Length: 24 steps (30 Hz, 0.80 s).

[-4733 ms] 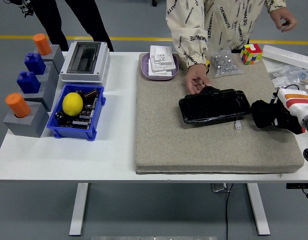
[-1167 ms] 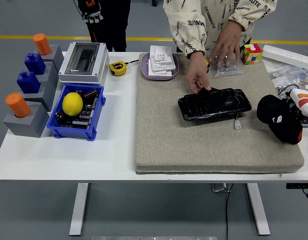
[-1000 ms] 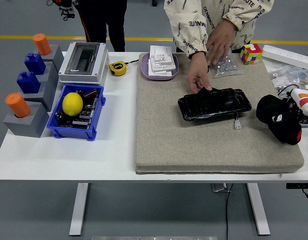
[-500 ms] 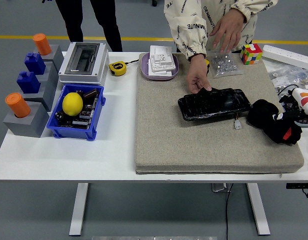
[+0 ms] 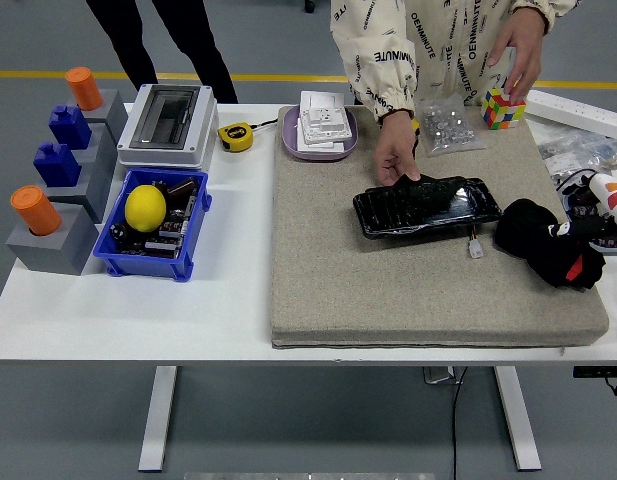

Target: Pick the rag up,wipe the panel,place it on the desk

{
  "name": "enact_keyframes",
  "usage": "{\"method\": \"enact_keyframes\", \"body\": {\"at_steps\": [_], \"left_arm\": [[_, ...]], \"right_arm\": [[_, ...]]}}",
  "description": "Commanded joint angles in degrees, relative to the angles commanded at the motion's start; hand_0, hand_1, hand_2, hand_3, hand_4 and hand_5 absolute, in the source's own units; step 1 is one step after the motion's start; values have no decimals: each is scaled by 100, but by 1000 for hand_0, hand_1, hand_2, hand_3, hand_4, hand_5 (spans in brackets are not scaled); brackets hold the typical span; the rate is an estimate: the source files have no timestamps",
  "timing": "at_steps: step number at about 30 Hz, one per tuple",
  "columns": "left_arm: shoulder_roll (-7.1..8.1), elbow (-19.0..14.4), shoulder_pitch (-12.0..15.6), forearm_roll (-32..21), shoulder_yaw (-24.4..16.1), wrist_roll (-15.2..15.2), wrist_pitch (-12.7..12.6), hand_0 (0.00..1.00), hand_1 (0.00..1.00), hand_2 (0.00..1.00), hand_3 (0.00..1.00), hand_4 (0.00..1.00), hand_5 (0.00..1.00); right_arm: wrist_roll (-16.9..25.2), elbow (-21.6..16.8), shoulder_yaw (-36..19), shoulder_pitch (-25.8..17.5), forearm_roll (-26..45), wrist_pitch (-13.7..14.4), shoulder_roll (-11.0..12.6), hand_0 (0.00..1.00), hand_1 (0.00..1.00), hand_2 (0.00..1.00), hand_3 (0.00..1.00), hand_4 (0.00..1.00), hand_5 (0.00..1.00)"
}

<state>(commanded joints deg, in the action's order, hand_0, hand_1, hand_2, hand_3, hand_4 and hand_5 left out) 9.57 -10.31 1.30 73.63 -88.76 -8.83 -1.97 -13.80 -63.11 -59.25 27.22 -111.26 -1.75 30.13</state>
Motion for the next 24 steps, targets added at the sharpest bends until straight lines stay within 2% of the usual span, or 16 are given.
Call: {"method": "enact_keyframes", "body": {"at_steps": [4, 5, 6, 15, 24], "left_arm": [[-5, 0, -5, -6, -2, 4, 0, 640, 689, 724, 566, 592, 469], [-7, 0, -5, -6, -3, 6, 0, 640, 689, 724, 564, 592, 469], [-8, 0, -6, -6, -3, 6, 1, 640, 689, 724, 564, 592, 469], [-11, 0, 0, 20, -24, -3, -3, 640, 689, 724, 565, 592, 469], [-16, 0, -18, -7, 40, 4, 4, 640, 688, 724, 565, 592, 468]], "right_arm": [[19, -59, -45, -31, 18, 73, 13, 796, 764, 867, 841, 998, 655], [27, -84, -63, -43, 28, 121, 19, 832, 793, 903, 892, 998, 689], [37, -107, -82, -54, 39, 172, 23, 832, 793, 903, 892, 998, 689], [239, -348, -445, -195, 230, 974, 43, 818, 779, 869, 879, 998, 672], [906, -354, -1019, -503, 1217, 1797, -152, 780, 733, 819, 828, 998, 673]]}}
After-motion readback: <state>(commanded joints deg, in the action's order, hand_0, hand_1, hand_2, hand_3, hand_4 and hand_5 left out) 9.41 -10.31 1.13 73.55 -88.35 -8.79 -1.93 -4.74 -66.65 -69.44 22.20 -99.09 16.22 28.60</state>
